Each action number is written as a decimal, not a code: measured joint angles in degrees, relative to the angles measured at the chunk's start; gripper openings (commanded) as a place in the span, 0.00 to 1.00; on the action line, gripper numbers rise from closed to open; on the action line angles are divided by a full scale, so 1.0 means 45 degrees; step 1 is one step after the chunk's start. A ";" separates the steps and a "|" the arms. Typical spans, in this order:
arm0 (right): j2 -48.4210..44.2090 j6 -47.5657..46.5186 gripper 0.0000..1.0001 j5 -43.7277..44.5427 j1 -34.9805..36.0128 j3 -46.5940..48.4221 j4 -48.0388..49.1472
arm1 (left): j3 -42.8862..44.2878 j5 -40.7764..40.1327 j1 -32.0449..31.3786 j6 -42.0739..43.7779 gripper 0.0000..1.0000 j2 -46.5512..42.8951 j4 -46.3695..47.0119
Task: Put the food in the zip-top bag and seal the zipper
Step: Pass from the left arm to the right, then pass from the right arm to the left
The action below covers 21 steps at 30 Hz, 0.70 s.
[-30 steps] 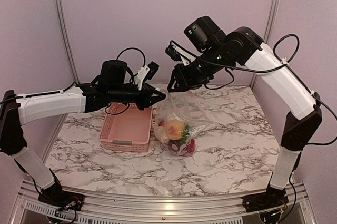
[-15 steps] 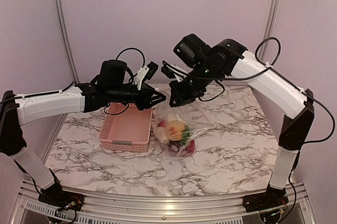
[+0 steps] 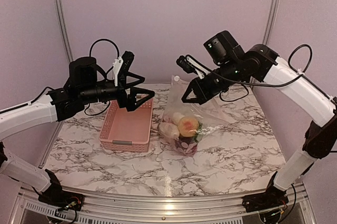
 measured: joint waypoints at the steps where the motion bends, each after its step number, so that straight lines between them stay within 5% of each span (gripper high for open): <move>1: -0.0364 -0.0146 0.00 -0.0296 0.0000 -0.0277 0.0165 | 0.0000 0.0146 0.0000 0.0053 0.99 -0.0058 0.0141; 11: -0.1243 -0.0855 0.00 -0.2050 0.0146 -0.1243 0.0597 | 0.0136 0.1472 -0.0034 0.0185 0.86 0.0724 0.0627; 21: -0.1389 -0.1229 0.00 -0.2841 0.0403 -0.1413 0.0335 | 0.1088 0.3036 -0.0335 -0.0058 0.58 0.2215 0.1209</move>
